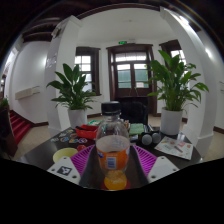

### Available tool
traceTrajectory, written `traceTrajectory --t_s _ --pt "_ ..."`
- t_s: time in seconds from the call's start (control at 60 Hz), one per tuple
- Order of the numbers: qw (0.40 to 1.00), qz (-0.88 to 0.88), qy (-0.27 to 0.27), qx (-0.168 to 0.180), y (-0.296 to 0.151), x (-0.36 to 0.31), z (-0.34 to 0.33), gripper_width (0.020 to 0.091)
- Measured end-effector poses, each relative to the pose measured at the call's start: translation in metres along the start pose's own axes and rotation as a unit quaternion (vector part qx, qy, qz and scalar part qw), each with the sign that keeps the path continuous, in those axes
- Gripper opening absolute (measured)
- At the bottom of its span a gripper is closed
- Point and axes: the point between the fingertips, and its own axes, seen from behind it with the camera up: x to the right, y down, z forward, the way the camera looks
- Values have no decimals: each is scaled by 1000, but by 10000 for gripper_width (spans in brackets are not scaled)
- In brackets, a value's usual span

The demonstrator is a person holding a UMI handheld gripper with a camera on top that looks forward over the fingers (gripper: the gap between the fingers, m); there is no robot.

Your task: Pour water

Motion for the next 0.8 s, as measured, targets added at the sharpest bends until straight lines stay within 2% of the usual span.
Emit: traceTrajectory --t_s 0.017,0.033,0.05,0.083,0.183,0.467,0.8 --pt "1000 -1 1 1 -2 1 -4 804" --pt "1000 -1 5 2 -2 0 -7 839" --pt "1000 -1 8 3 -4 1 -11 817" --pt "1000 0 16 5 -4 2 -20 840" --pt "999 6 48 0 3 6 -53 822" --pt "990 2 142 -20 31 3 -128 833" --pt "988 10 156 -8 3 -18 -165 837"
